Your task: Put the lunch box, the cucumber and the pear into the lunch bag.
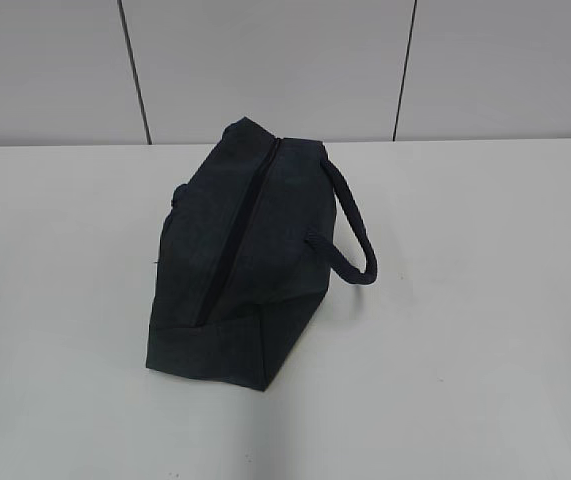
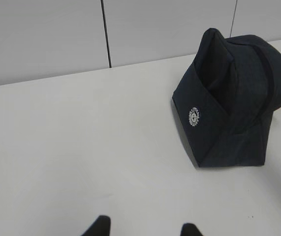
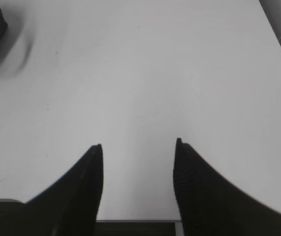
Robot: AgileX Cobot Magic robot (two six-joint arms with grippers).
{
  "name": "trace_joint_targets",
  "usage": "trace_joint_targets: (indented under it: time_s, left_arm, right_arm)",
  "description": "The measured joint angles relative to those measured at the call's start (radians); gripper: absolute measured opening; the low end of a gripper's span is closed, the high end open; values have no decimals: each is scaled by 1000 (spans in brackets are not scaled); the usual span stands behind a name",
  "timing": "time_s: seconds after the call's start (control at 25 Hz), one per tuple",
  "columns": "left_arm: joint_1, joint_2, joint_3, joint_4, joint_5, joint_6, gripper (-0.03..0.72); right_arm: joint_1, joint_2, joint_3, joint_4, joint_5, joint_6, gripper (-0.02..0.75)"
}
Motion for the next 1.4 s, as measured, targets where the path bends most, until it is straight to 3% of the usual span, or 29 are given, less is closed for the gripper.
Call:
trace_joint_targets:
  time_s: [1.4]
  left_arm:
    - [0, 0, 0, 0, 0, 0, 249]
  right_arm:
    - [0, 0, 0, 0, 0, 0, 371]
